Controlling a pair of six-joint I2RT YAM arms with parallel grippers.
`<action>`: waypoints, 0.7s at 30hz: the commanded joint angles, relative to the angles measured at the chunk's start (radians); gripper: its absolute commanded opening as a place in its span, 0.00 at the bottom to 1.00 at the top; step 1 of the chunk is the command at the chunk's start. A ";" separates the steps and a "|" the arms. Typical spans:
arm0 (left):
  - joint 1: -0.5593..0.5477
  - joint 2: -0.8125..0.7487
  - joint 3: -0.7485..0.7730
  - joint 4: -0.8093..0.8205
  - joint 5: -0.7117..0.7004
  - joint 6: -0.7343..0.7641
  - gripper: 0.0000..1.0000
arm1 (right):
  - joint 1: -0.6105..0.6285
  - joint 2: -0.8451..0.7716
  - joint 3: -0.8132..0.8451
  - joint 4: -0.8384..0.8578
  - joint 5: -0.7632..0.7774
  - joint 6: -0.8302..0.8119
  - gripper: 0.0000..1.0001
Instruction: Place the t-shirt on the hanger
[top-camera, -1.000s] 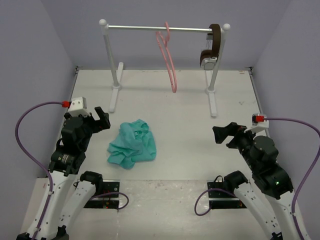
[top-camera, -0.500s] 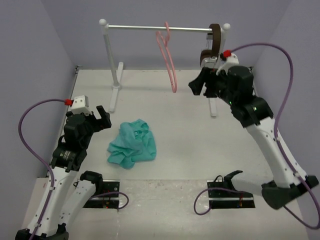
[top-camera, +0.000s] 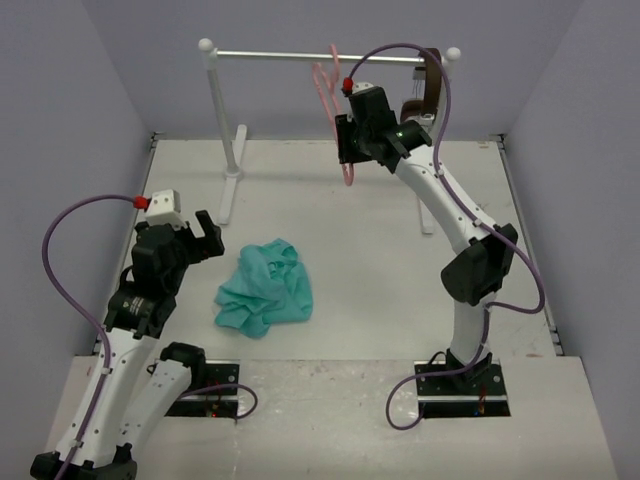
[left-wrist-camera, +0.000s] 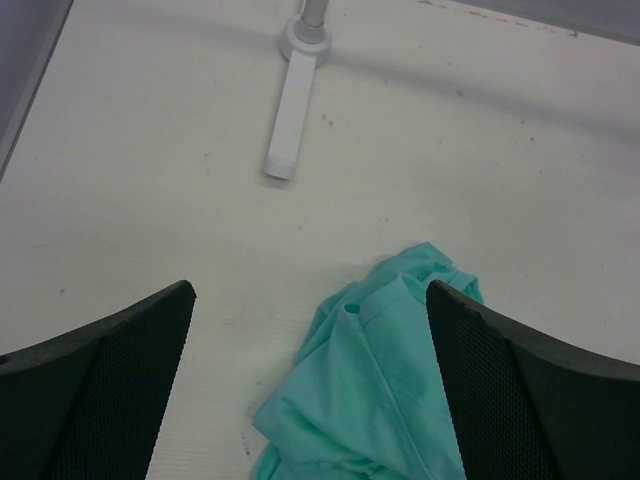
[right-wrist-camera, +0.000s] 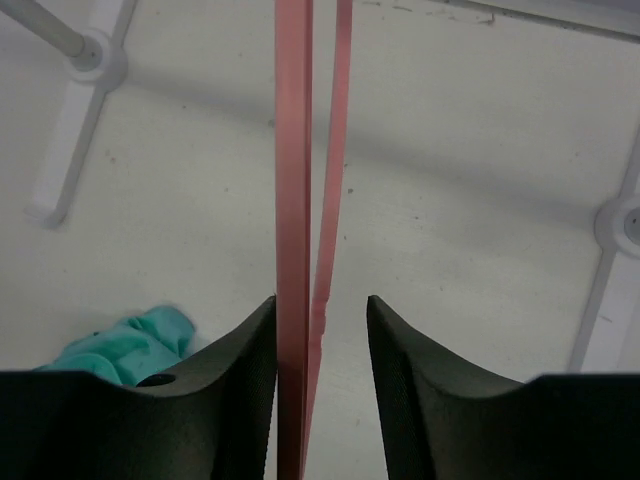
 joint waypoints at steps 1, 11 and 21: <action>0.003 0.002 -0.014 0.029 0.014 -0.002 1.00 | 0.003 -0.035 -0.029 -0.002 0.067 -0.032 0.29; 0.003 0.014 -0.015 0.029 0.022 0.000 1.00 | 0.011 -0.159 -0.132 0.064 0.092 -0.015 0.00; 0.006 0.028 -0.011 0.029 0.031 -0.019 1.00 | 0.011 -0.290 -0.210 0.091 0.091 -0.006 0.00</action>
